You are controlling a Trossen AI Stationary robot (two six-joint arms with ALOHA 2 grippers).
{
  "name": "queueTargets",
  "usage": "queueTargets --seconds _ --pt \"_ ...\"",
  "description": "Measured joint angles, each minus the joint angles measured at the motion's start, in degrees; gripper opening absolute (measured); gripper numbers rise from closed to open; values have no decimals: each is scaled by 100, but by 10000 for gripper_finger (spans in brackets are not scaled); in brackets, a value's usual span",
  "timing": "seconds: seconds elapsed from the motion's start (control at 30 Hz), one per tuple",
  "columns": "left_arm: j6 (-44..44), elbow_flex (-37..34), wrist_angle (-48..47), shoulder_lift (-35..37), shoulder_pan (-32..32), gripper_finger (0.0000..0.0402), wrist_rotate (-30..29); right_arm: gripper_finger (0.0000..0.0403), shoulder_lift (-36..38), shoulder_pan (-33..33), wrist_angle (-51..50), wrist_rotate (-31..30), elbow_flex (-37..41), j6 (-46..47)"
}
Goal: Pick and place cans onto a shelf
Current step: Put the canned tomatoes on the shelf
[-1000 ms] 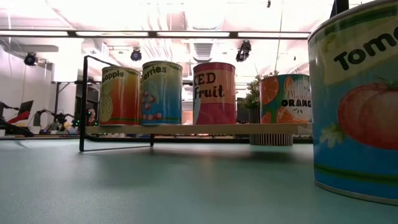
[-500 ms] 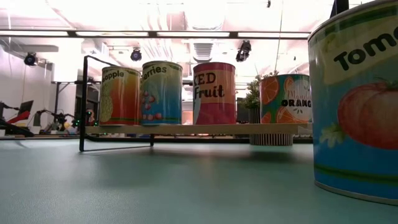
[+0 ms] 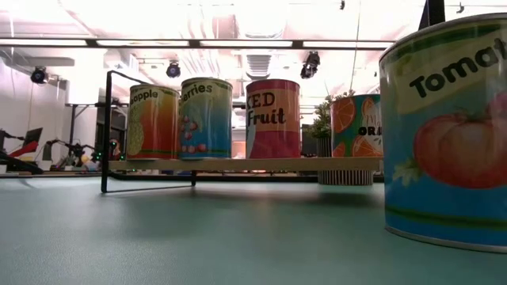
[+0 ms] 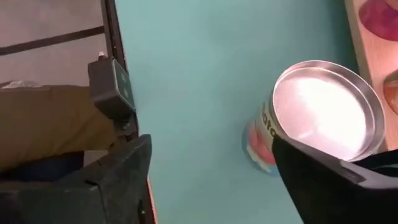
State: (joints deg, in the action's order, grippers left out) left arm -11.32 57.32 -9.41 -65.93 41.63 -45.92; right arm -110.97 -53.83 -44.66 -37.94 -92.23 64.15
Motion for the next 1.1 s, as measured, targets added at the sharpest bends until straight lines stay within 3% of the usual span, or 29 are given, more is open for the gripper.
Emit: queueTargets --seconds 0.17,0.4,0.63,1.1 --pt "1 0 0 0 1 0 1 343 28 38 -165 41 -49 -99" --pt "1 0 0 0 2 0 -1 348 37 166 -844 -13 -157 -18" --pt "1 0 0 0 2 0 -1 348 115 248 -1018 -599 -236 -124" --pt "3 0 -2 0 2 0 -1 348 102 633 -1040 127 -142 -96"
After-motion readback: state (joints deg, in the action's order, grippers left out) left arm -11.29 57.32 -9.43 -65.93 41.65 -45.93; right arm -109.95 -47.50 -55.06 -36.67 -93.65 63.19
